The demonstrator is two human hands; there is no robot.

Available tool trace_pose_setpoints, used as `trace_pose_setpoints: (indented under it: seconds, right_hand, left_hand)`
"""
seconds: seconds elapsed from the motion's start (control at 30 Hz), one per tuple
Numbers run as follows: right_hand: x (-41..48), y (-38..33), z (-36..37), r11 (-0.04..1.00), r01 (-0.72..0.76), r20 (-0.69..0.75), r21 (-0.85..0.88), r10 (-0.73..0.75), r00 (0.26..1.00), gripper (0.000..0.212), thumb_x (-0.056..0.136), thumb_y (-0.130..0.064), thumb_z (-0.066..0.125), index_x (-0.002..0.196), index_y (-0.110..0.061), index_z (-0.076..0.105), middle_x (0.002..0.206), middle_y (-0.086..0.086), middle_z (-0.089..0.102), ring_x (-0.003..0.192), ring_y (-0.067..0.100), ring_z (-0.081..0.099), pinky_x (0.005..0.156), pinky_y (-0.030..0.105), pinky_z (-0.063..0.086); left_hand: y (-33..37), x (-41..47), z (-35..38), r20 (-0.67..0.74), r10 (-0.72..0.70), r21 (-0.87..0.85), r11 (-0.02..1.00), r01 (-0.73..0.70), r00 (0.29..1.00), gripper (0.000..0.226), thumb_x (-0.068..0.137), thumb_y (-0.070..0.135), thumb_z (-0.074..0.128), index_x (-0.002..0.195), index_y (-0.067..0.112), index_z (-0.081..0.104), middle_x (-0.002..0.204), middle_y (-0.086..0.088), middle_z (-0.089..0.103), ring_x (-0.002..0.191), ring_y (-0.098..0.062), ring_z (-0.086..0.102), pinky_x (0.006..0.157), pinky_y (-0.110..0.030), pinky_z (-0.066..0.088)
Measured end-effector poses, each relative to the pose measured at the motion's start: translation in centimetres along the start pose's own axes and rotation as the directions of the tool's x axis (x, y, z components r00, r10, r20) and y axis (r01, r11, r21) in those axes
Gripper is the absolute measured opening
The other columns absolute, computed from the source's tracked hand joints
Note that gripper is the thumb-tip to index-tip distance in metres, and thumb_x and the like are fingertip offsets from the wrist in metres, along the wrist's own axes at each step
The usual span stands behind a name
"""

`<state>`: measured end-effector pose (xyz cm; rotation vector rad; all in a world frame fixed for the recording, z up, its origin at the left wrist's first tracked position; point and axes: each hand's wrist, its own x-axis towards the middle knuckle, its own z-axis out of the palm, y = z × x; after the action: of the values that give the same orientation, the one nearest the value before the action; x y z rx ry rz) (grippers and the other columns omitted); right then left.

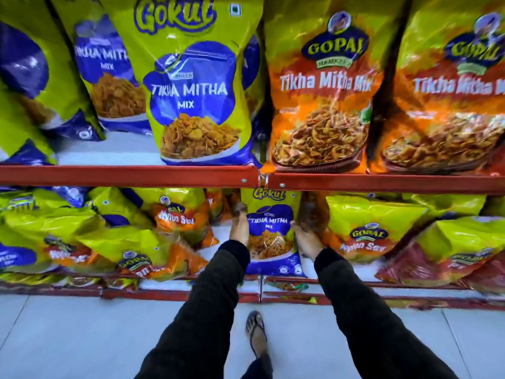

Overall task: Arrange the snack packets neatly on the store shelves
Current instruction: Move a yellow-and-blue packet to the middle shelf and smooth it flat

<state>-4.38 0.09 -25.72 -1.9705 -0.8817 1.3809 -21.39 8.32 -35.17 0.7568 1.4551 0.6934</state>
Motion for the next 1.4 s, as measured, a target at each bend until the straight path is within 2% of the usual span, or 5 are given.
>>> trace_pose_setpoints:
  seconds: [0.13, 0.47, 0.8, 1.17, 1.4]
  right_hand:
    - [0.0, -0.2, 1.1, 0.994, -0.095, -0.037, 0.05, 0.097, 0.995, 0.051, 0.104, -0.032, 0.041, 0.147, -0.005, 0.039, 0.132, 0.006, 0.048, 0.12, 0.022, 0.049, 0.081, 0.026, 0.043]
    - [-5.2, 0.4, 1.0, 0.998, -0.006, -0.108, 0.059, 0.012, 0.994, 0.059, 0.101, -0.039, 0.043, 0.15, -0.006, 0.035, 0.155, 0.011, 0.042, 0.145, 0.031, 0.038, 0.117, 0.037, 0.03]
    - [-17.4, -0.1, 2.9, 0.968, 0.242, -0.09, 0.063, -0.236, 0.968, 0.046, 0.104, -0.028, 0.042, 0.144, -0.007, 0.038, 0.139, 0.009, 0.05, 0.134, 0.028, 0.046, 0.102, 0.033, 0.035]
    - [-24.7, -14.0, 7.7, 0.783, 0.621, -0.064, 0.031, -0.619, 0.783, 0.042, 0.083, -0.055, 0.048, 0.114, -0.028, 0.055, 0.12, -0.006, 0.069, 0.116, 0.023, 0.063, 0.107, 0.052, 0.045]
    - [-24.7, -25.4, 13.1, 0.625, 0.78, -0.149, 0.038, -0.768, 0.622, 0.064, 0.089, -0.055, 0.05, 0.142, -0.019, 0.045, 0.144, 0.0, 0.056, 0.135, 0.023, 0.05, 0.115, 0.048, 0.038]
  left_hand:
    - [0.9, -1.1, 0.7, 0.106, -0.026, 0.019, 1.0, 0.024, 0.994, 0.097, 0.066, 0.093, 0.044, 0.142, 0.033, 0.05, 0.149, 0.012, 0.049, 0.14, -0.011, 0.043, 0.123, -0.038, 0.026]
    - [4.7, -12.6, -0.8, 0.062, 0.08, 0.037, 0.996, -0.082, 0.995, 0.086, 0.07, 0.083, 0.036, 0.141, 0.037, 0.05, 0.15, 0.006, 0.052, 0.14, -0.018, 0.045, 0.124, -0.045, 0.028]
    - [4.5, -25.7, -6.2, -0.053, 0.342, -0.032, 0.939, -0.343, 0.938, 0.055, 0.098, 0.05, 0.043, 0.144, 0.019, 0.051, 0.153, 0.001, 0.049, 0.144, -0.019, 0.042, 0.125, -0.039, 0.026]
    - [15.5, -33.4, -15.7, -0.253, 0.644, -0.145, 0.712, -0.687, 0.722, 0.035, 0.103, 0.017, 0.047, 0.138, 0.014, 0.049, 0.121, 0.013, 0.055, 0.102, 0.009, 0.054, 0.075, 0.005, 0.04]
    - [24.7, -31.8, -23.4, -0.293, 0.728, -0.154, 0.603, -0.782, 0.619, 0.049, 0.102, 0.03, 0.051, 0.148, 0.017, 0.043, 0.152, 0.006, 0.046, 0.136, -0.006, 0.046, 0.114, -0.021, 0.042]
